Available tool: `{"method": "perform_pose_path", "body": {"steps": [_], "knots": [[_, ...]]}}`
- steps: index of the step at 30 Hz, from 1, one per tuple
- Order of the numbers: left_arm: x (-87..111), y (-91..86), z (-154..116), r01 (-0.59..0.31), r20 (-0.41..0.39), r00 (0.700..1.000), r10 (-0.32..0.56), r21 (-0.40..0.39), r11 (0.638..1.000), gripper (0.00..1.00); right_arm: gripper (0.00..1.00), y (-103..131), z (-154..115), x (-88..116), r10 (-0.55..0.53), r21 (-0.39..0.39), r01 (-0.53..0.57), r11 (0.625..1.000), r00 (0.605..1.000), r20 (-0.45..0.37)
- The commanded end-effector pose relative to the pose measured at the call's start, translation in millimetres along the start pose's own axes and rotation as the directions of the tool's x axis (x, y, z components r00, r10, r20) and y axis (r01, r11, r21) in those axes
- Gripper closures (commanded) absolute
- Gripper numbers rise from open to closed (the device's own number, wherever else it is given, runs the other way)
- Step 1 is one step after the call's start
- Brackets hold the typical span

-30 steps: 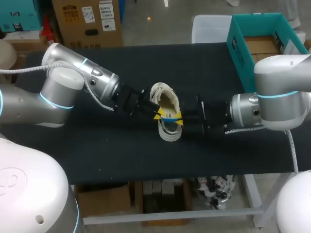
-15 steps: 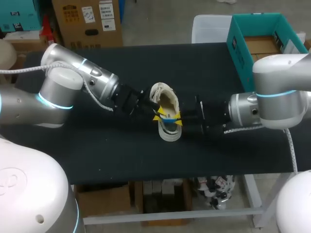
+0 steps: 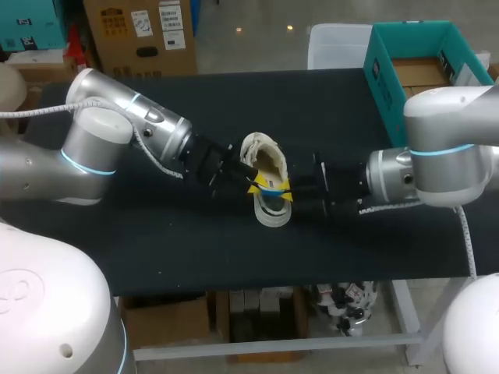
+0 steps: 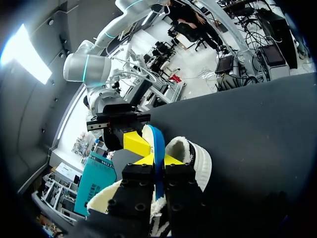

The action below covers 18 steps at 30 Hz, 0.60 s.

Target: Open the shoe tongue, take the insole out of the shoe, put the insole back into the shoe, and pack the shoe into the shoebox

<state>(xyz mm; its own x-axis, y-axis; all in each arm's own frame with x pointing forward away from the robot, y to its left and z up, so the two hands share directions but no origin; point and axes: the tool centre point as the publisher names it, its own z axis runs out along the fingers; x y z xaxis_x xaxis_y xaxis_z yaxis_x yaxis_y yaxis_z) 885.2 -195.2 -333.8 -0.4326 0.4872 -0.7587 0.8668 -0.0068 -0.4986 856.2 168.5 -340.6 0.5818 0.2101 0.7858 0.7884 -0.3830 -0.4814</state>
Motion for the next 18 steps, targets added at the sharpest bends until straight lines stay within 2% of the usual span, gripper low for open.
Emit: {"method": "perform_pose_path", "body": {"steps": [1, 12, 18], "knots": [[0.8, 6.0, 3, 0.010, -0.005, 1.000, -0.010, -0.004, 1.000, 1.00, 1.00, 8, 6, 3, 0.006, 0.004, -0.006, 1.000, 1.000, 0.011], [2.6, 27.6, 2, 0.048, -0.001, 0.999, -0.048, -0.010, 0.999, 1.00, 1.00, 30, 20, 8, 0.030, 0.025, -0.031, 0.999, 0.999, 0.034], [2.6, 28.8, 2, 0.051, -0.002, 0.999, -0.051, -0.006, 0.999, 1.00, 1.00, 26, 17, 6, 0.038, 0.015, -0.039, 0.999, 0.998, 0.042]]}}
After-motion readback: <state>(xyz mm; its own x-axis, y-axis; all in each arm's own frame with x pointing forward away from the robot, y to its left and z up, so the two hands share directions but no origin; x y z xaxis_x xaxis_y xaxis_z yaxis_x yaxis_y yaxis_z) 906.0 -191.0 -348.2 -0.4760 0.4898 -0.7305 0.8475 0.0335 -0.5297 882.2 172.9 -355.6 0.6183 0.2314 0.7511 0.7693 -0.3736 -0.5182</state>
